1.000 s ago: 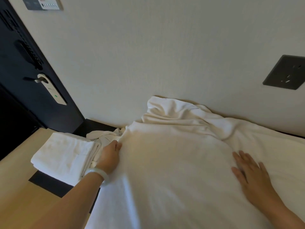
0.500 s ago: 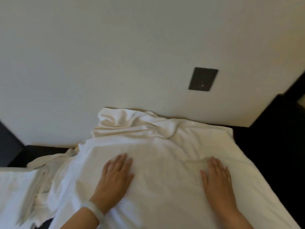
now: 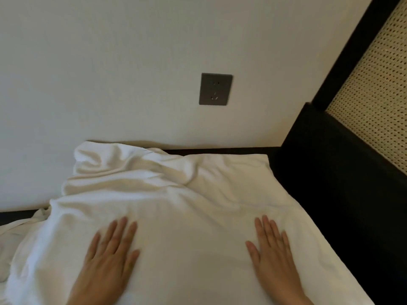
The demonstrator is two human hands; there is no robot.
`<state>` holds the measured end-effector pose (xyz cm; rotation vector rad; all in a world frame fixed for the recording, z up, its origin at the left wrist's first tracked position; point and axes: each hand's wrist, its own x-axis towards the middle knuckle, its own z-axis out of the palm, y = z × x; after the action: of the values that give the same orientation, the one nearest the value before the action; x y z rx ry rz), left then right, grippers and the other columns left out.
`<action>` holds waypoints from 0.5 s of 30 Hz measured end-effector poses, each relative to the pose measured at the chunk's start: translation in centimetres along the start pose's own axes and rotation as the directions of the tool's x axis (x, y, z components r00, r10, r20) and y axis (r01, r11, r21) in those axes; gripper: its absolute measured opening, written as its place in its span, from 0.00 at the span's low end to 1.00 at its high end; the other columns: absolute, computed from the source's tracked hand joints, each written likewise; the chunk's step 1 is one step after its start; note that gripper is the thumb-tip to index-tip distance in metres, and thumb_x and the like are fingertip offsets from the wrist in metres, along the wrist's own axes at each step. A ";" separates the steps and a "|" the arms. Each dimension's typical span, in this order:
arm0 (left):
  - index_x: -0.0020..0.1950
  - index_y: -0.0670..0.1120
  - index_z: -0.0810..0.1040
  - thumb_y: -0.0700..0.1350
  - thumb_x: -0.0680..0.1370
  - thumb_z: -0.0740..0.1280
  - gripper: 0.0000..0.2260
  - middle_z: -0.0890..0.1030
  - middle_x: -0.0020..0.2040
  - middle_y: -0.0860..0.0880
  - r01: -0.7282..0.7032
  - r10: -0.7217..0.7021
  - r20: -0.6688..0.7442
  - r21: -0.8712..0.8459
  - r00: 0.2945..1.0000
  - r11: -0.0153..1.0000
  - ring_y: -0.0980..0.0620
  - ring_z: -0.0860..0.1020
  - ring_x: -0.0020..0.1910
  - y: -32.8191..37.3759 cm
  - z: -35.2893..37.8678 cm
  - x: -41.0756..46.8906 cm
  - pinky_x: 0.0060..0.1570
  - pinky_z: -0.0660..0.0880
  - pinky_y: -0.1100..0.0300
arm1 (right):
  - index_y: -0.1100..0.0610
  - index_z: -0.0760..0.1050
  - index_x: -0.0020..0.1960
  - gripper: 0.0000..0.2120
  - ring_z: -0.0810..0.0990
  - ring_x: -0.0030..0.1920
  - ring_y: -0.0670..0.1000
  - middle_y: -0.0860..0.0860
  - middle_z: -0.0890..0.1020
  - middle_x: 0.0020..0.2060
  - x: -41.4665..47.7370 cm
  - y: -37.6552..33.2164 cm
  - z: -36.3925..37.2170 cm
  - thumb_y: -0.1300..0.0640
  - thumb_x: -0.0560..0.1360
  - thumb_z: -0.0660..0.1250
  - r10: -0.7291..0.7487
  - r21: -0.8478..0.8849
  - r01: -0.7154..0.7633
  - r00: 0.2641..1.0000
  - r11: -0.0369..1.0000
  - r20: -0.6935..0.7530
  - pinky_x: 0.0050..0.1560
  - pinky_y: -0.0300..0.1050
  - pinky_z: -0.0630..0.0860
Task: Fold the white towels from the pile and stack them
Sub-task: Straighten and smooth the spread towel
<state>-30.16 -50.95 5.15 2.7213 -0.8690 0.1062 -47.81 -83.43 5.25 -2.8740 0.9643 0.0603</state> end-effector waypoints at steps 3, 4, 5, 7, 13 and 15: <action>0.80 0.58 0.46 0.61 0.82 0.40 0.26 0.69 0.73 0.48 -0.030 0.030 -0.040 -0.012 0.999 0.999 0.61 0.43 0.78 1.1 -0.3 -1.2 0.74 0.46 0.59 | 0.46 0.35 0.77 0.34 0.42 0.79 0.45 0.44 0.40 0.78 -1.7 0.4 -0.6 0.33 0.75 0.33 0.026 0.046 -0.025 0.999 0.999 -0.028 0.77 0.47 0.37; 0.80 0.58 0.46 0.61 0.82 0.40 0.26 0.64 0.77 0.51 -0.044 0.043 -0.055 -0.015 0.998 0.999 0.61 0.44 0.78 1.4 -0.2 -1.5 0.73 0.48 0.58 | 0.45 0.38 0.78 0.37 0.44 0.79 0.45 0.43 0.41 0.78 -2.0 0.4 -1.0 0.32 0.71 0.31 0.041 0.038 -0.041 0.999 0.998 -0.011 0.77 0.48 0.39; 0.80 0.57 0.46 0.60 0.82 0.40 0.26 0.56 0.80 0.55 -0.050 0.049 -0.065 -0.015 0.997 0.999 0.61 0.43 0.78 1.6 -0.2 -1.8 0.72 0.49 0.56 | 0.44 0.39 0.79 0.37 0.45 0.79 0.44 0.42 0.41 0.78 -1.9 0.3 -1.4 0.31 0.72 0.32 0.058 -0.004 -0.058 0.998 0.998 -0.008 0.77 0.50 0.41; 0.80 0.56 0.47 0.60 0.82 0.39 0.25 0.44 0.80 0.58 -0.050 0.049 -0.064 -0.009 0.997 0.999 0.60 0.43 0.78 2.1 -0.2 -1.9 0.71 0.51 0.54 | 0.48 0.49 0.80 0.34 0.54 0.79 0.47 0.46 0.52 0.80 -0.9 -1.2 -2.9 0.34 0.79 0.41 0.121 -0.059 -0.118 0.992 0.991 0.036 0.77 0.57 0.50; 0.68 0.48 0.75 0.59 0.81 0.47 0.26 0.73 0.72 0.47 -0.037 0.045 -0.079 0.092 0.996 0.995 0.54 0.57 0.75 2.5 0.3 -2.1 0.68 0.54 0.55 | 0.53 0.53 0.79 0.28 0.49 0.80 0.51 0.52 0.50 0.80 4.7 -11.5 -3.1 0.44 0.82 0.50 -0.393 0.056 0.391 0.919 0.919 0.033 0.77 0.52 0.43; 0.56 0.49 0.85 0.59 0.77 0.54 0.24 0.83 0.58 0.47 -0.044 0.054 -0.105 0.091 0.993 0.995 0.52 0.75 0.63 1.6 -0.5 -0.8 0.62 0.60 0.59 | 0.49 0.49 0.80 0.28 0.44 0.79 0.46 0.48 0.45 0.80 6.9 -14.5 -2.4 0.44 0.83 0.50 -0.497 0.122 0.486 0.863 0.865 0.091 0.77 0.48 0.39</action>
<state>-31.74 -51.55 5.91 2.7464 -0.9209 0.3059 -33.53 -76.32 8.49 -2.8881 0.1822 0.1369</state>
